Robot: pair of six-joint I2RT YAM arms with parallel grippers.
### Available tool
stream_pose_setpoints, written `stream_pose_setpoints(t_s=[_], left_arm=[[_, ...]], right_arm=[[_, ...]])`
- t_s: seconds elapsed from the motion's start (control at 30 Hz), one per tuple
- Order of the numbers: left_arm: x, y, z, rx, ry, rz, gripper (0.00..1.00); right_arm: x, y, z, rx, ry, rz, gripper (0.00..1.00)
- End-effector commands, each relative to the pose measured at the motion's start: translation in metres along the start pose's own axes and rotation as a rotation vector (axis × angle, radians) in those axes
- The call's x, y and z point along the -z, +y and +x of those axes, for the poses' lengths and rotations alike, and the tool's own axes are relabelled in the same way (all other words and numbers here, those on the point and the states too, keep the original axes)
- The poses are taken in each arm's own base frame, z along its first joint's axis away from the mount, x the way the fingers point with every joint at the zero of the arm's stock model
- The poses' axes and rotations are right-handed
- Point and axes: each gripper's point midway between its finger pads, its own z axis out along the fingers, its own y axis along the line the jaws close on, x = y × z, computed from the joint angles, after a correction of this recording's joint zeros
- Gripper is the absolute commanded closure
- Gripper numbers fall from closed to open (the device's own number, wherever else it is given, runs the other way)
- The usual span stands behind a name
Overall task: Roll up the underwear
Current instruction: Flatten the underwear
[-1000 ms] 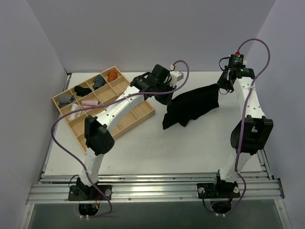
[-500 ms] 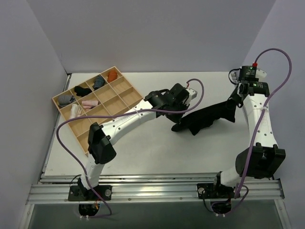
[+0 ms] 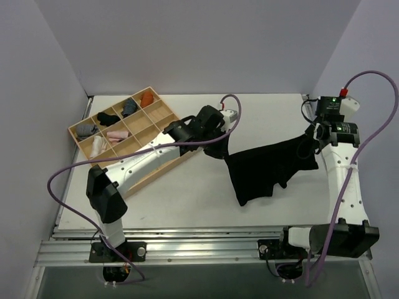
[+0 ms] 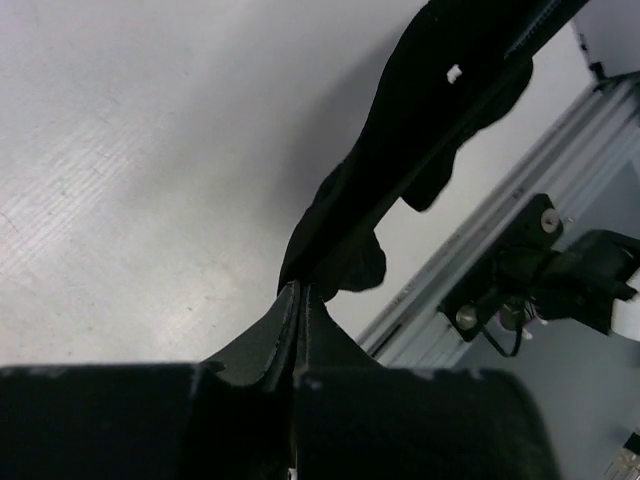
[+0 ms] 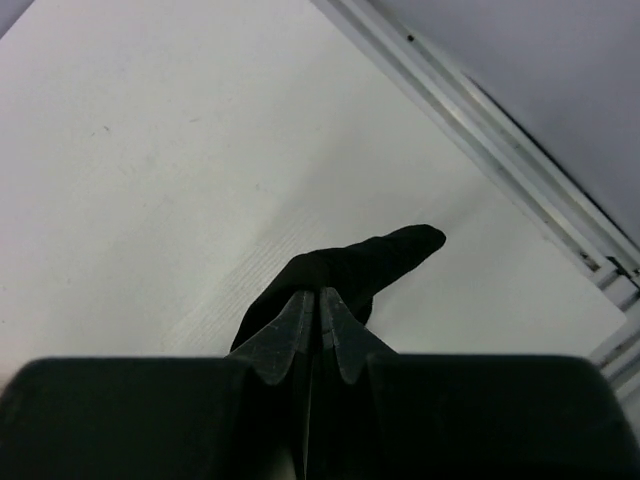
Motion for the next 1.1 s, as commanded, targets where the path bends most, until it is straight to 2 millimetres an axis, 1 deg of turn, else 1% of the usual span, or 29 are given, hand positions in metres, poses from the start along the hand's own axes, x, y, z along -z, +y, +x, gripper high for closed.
stream_pose_setpoints(t_s=[0.0,0.03,0.07,0.1,0.17,0.2,0.23,0.27,0.3,0.33,0.37,0.4,0.47,0.5,0.57,0.6,0.63,0.67,0.7,0.73,0.77,0.83,0.87,0.93,0.97,1.03,1.07], left_arm=[[-0.042,0.052,0.023,0.031,0.115,-0.029,0.98],[-0.05,0.054,0.027,0.017,0.133,0.003,0.98],[-0.058,0.064,0.027,0.024,0.138,0.004,0.98],[-0.073,0.073,0.036,0.032,0.176,-0.002,0.98],[-0.085,0.087,0.038,0.039,0.193,-0.012,0.98],[-0.097,0.1,0.044,0.056,0.216,-0.023,0.98],[-0.102,0.106,0.044,0.06,0.217,-0.027,0.98],[-0.113,0.115,0.049,0.07,0.236,-0.038,0.98],[-0.117,0.124,0.05,0.076,0.244,-0.054,0.98],[-0.118,0.132,0.056,0.079,0.276,-0.084,0.98],[-0.12,0.143,0.055,0.077,0.281,-0.133,0.98],[-0.125,0.151,0.051,0.079,0.276,-0.156,0.98],[-0.128,0.162,0.045,0.088,0.256,-0.189,0.98],[-0.131,0.166,0.038,0.096,0.241,-0.192,0.98],[-0.133,0.178,0.029,0.133,0.225,-0.215,0.95],[-0.139,0.186,0.031,0.148,0.235,-0.227,0.92],[-0.137,0.189,0.02,0.162,0.218,-0.234,0.82],[-0.138,0.193,0.02,0.171,0.221,-0.245,0.78],[-0.136,0.193,0.016,0.171,0.21,-0.248,0.76],[-0.133,0.192,0.011,0.166,0.199,-0.249,0.69],[-0.126,0.188,0.003,0.16,0.175,-0.247,0.65],[-0.116,0.181,-0.006,0.154,0.152,-0.235,0.61],[-0.106,0.171,-0.013,0.144,0.128,-0.226,0.58],[-0.097,0.161,-0.017,0.131,0.11,-0.226,0.54],[-0.09,0.153,-0.016,0.124,0.104,-0.221,0.53],[-0.091,0.132,-0.011,0.116,0.101,-0.178,0.53],[-0.089,0.125,-0.002,0.113,0.115,-0.17,0.53]], right_arm=[[-0.051,0.04,0.015,-0.034,-0.008,-0.051,1.0],[-0.063,0.047,0.034,-0.018,0.031,-0.066,1.0],[-0.071,0.057,0.043,-0.03,0.041,-0.08,1.0],[-0.084,0.072,0.056,-0.017,0.061,-0.093,1.0],[-0.104,0.081,0.081,-0.006,0.11,-0.092,1.0],[-0.117,0.096,0.097,0.02,0.131,-0.105,1.0],[-0.122,0.106,0.11,0.047,0.149,-0.116,1.0],[-0.128,0.114,0.112,0.057,0.152,-0.12,1.0],[-0.143,0.119,0.124,0.076,0.176,-0.107,1.0],[-0.149,0.125,0.128,0.084,0.185,-0.109,1.0],[-0.155,0.131,0.131,0.091,0.196,-0.116,1.0],[-0.167,0.14,0.134,0.104,0.211,-0.12,1.0],[-0.178,0.151,0.136,0.116,0.223,-0.124,1.0],[-0.188,0.161,0.137,0.123,0.236,-0.133,1.0],[-0.196,0.174,0.139,0.138,0.254,-0.161,1.0],[-0.204,0.182,0.137,0.145,0.265,-0.164,1.0],[-0.207,0.188,0.139,0.159,0.278,-0.179,0.97],[-0.207,0.192,0.14,0.173,0.295,-0.192,0.94],[-0.21,0.202,0.135,0.177,0.296,-0.216,0.9],[-0.208,0.206,0.135,0.201,0.308,-0.244,0.82],[-0.206,0.206,0.134,0.214,0.318,-0.241,0.79],[-0.2,0.206,0.122,0.217,0.301,-0.247,0.74],[-0.197,0.205,0.12,0.215,0.304,-0.252,0.72],[-0.191,0.197,0.115,0.204,0.326,-0.251,0.66],[-0.188,0.194,0.115,0.206,0.34,-0.255,0.66],[-0.177,0.182,0.112,0.222,0.354,-0.239,0.66],[-0.173,0.172,0.123,0.235,0.389,-0.221,0.67]])
